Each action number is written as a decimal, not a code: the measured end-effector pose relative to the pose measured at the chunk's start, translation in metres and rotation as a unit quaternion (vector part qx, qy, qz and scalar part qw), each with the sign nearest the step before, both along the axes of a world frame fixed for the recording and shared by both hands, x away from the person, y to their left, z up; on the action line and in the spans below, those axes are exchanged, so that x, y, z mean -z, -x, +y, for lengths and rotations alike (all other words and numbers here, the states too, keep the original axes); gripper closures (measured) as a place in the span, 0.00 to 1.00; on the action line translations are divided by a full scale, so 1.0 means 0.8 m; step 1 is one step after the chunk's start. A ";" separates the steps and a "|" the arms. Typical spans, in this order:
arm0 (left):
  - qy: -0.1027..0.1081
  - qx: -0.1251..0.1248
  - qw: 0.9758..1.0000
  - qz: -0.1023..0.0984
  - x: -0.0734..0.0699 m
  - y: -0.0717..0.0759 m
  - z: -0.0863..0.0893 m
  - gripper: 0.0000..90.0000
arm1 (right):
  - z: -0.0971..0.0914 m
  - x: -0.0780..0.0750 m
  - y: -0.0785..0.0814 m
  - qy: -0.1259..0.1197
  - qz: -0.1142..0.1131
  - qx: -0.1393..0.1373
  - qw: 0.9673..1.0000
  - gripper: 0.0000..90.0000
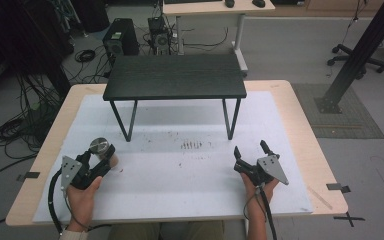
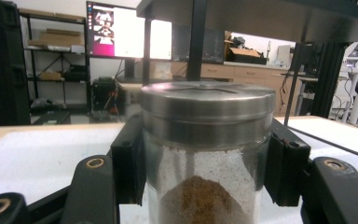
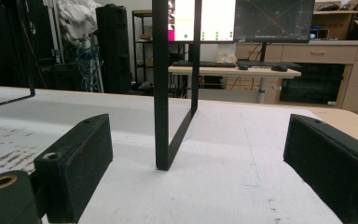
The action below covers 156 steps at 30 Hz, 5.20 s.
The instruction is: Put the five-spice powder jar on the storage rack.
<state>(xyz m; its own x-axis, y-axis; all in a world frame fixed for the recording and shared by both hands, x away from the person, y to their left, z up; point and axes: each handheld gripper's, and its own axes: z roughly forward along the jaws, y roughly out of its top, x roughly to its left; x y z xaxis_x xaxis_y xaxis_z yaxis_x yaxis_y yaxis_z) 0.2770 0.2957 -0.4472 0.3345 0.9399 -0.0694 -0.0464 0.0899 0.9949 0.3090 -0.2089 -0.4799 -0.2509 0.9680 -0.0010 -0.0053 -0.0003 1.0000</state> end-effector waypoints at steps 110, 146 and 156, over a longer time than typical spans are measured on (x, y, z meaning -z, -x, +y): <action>-0.020 0.195 0.979 -0.054 -0.301 -0.191 -0.123 0.47 | -0.001 -0.001 -0.003 -0.007 0.013 0.003 1.000 0.10; -0.025 0.184 0.982 -0.030 -0.255 -0.264 -0.147 0.47 | -0.001 -0.001 -0.003 -0.007 0.015 0.003 1.000 0.10; -0.026 0.177 0.984 -0.016 -0.234 -0.279 -0.147 0.47 | -0.001 -0.001 -0.003 -0.007 0.015 0.002 1.000 0.10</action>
